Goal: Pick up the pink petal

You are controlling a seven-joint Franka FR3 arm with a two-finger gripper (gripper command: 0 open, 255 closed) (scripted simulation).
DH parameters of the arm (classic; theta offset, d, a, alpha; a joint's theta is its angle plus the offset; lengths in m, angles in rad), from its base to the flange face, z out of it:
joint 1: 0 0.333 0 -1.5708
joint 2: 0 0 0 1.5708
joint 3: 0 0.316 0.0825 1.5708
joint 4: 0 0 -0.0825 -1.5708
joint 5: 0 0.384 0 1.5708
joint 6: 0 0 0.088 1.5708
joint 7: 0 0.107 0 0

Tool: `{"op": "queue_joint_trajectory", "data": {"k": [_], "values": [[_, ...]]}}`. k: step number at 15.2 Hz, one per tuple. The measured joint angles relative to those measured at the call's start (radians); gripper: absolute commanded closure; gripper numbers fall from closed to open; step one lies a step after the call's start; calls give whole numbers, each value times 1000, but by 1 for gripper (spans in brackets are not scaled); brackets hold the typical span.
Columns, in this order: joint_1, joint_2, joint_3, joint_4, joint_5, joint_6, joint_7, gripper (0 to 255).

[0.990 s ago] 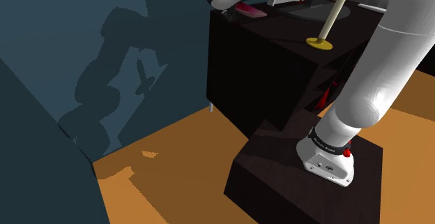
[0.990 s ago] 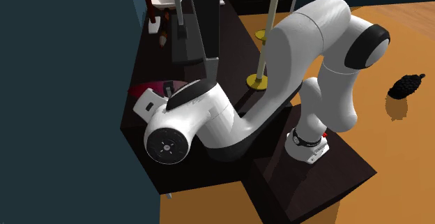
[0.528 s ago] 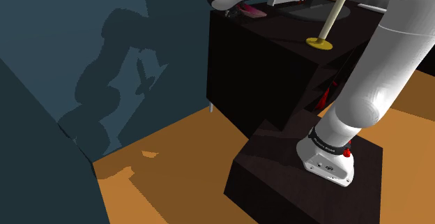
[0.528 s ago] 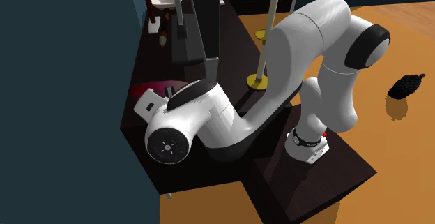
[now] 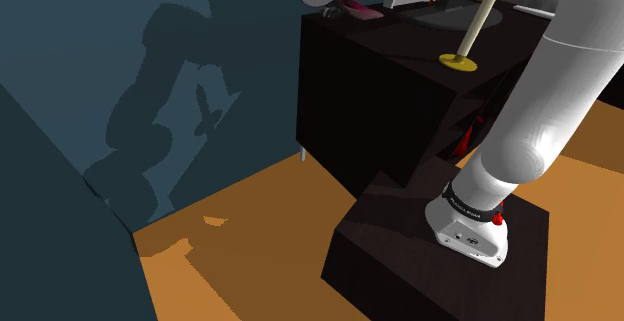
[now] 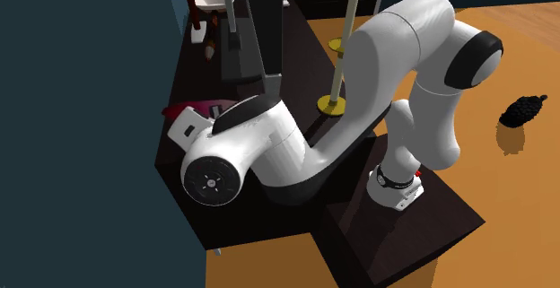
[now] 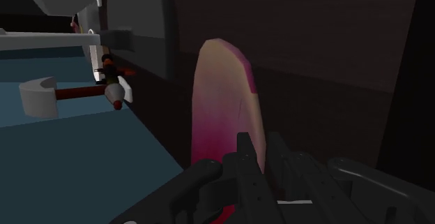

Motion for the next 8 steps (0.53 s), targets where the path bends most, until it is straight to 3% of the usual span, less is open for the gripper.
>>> {"op": "queue_joint_trajectory", "data": {"k": [8], "values": [[4,-14,1,79,-5,-56,-74,255]]}}
